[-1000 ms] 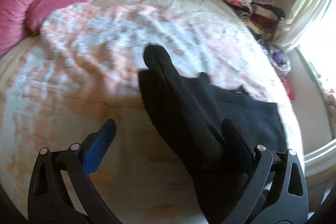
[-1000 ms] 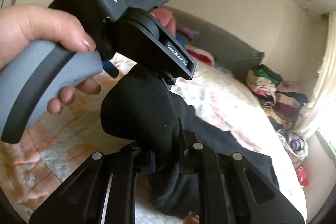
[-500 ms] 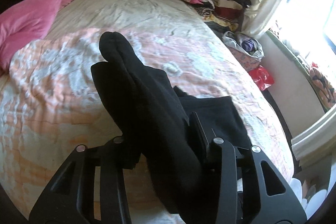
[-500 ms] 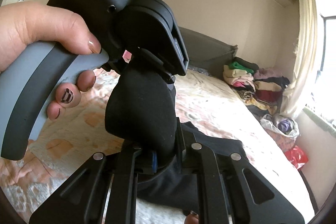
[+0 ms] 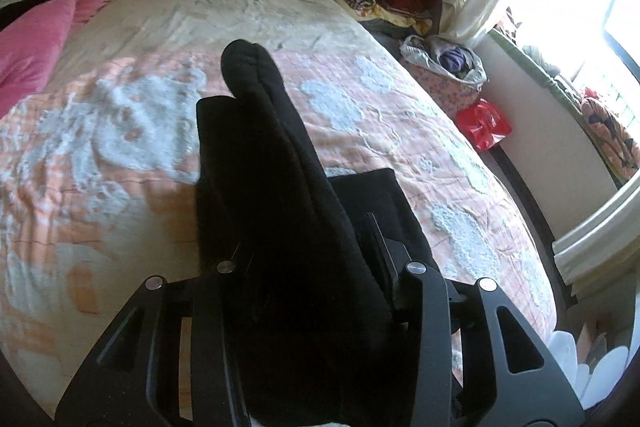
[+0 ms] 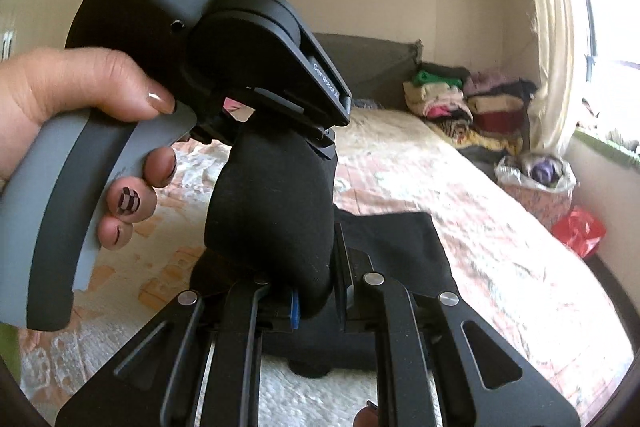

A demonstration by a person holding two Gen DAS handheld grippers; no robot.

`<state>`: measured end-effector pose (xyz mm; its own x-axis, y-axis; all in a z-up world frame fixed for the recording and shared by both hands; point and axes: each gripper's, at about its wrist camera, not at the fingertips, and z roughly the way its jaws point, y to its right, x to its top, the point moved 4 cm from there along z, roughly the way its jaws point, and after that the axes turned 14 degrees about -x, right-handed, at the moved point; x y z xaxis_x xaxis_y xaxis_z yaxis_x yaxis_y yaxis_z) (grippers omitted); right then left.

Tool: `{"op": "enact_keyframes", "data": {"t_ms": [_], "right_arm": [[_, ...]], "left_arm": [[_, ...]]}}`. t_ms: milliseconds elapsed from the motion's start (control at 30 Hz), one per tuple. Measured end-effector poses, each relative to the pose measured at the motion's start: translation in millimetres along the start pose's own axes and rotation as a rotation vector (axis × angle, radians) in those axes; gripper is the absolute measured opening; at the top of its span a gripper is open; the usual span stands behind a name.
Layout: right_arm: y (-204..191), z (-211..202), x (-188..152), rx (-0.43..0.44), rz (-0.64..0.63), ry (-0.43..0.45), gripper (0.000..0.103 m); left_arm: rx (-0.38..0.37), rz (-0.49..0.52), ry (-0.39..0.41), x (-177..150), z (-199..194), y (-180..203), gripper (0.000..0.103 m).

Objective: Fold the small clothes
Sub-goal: 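Lift the held edge with the right gripper and fold it over the other half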

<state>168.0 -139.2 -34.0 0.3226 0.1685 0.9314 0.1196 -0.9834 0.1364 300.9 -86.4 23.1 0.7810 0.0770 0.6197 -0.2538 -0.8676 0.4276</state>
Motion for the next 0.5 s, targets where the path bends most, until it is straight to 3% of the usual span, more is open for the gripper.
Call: {"op": "enact_keyframes", "data": {"t_ms": [233,333,367,467,500], "right_arm": [[20,17,-16,0.019,0.081,-0.094,0.011],[29,27,-25,0.044,0.134,-0.152,0.012],[33,33,-29,0.062,0.162,-0.188,0.012],[47,50,-39,0.093,0.242,-0.262,0.012],[50,55,-44,0.107,0.270,-0.294,0.012]], "left_arm": [[-0.019,-0.015,-0.045,-6,33,9,0.034],[-0.028,-0.041,-0.058,-8,47,7,0.040],[-0.040,-0.054,-0.055,-8,50,6,0.045],[-0.105,-0.103,-0.046,-13,60,2,0.091],[-0.139,-0.128,-0.033,-14,60,0,0.092]]}}
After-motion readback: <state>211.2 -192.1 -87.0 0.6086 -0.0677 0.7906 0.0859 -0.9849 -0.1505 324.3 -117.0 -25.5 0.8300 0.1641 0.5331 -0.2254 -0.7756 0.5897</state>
